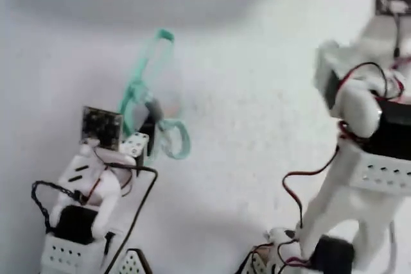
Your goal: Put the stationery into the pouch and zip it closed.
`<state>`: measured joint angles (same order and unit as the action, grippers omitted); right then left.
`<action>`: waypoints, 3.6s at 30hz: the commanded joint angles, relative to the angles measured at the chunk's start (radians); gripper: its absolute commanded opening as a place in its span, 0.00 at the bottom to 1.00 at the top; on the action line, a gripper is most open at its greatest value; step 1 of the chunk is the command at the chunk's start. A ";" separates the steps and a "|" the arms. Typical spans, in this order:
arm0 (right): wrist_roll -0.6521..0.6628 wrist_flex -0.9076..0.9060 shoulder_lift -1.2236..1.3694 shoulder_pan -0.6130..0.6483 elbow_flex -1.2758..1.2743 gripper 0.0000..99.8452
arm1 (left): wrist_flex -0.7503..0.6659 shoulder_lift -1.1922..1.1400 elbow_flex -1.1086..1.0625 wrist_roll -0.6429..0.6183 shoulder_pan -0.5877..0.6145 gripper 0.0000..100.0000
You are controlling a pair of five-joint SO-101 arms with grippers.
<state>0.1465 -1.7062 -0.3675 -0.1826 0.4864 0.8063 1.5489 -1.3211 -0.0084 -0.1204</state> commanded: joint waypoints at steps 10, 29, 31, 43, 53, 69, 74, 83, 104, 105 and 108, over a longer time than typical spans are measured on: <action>0.299 0.452 0.005 -0.329 -0.836 0.19 | -0.035 0.275 -0.097 -0.012 0.018 0.11; 0.265 0.615 0.674 -0.438 -0.555 0.19 | -0.037 0.275 -0.120 0.057 -0.058 0.11; 0.272 0.575 0.763 -0.444 -0.463 0.17 | -0.048 0.275 -0.126 0.061 -0.065 0.11; 0.321 0.518 0.969 -0.437 -0.249 0.02 | -0.055 0.275 -0.127 0.066 -0.064 0.11; 0.414 0.272 0.702 -0.355 -0.226 0.02 | -0.055 0.275 -0.127 0.066 -0.064 0.11; 0.419 -0.013 -0.070 -0.067 -0.407 0.02 | -0.049 0.275 -0.127 0.068 -0.064 0.11; 0.341 -0.004 -0.323 0.093 -0.496 0.02 | -0.049 0.275 -0.127 0.068 -0.064 0.11; 0.161 0.035 -0.401 0.280 -0.482 0.02 | -0.049 0.275 -0.127 0.068 -0.064 0.11; 0.015 0.532 -0.464 0.613 -0.443 0.02 | -0.052 0.275 -0.127 0.068 -0.059 0.11; 0.015 0.565 -0.449 0.615 -0.442 0.02 | -0.052 0.275 -0.127 0.068 -0.058 0.11; 0.015 0.659 -0.380 0.615 -0.427 0.02 | -0.051 0.275 -0.127 0.060 -0.056 0.11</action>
<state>0.1711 -1.1431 -0.8032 0.4235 0.0184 0.7802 1.8098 -1.4561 0.0483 -0.1695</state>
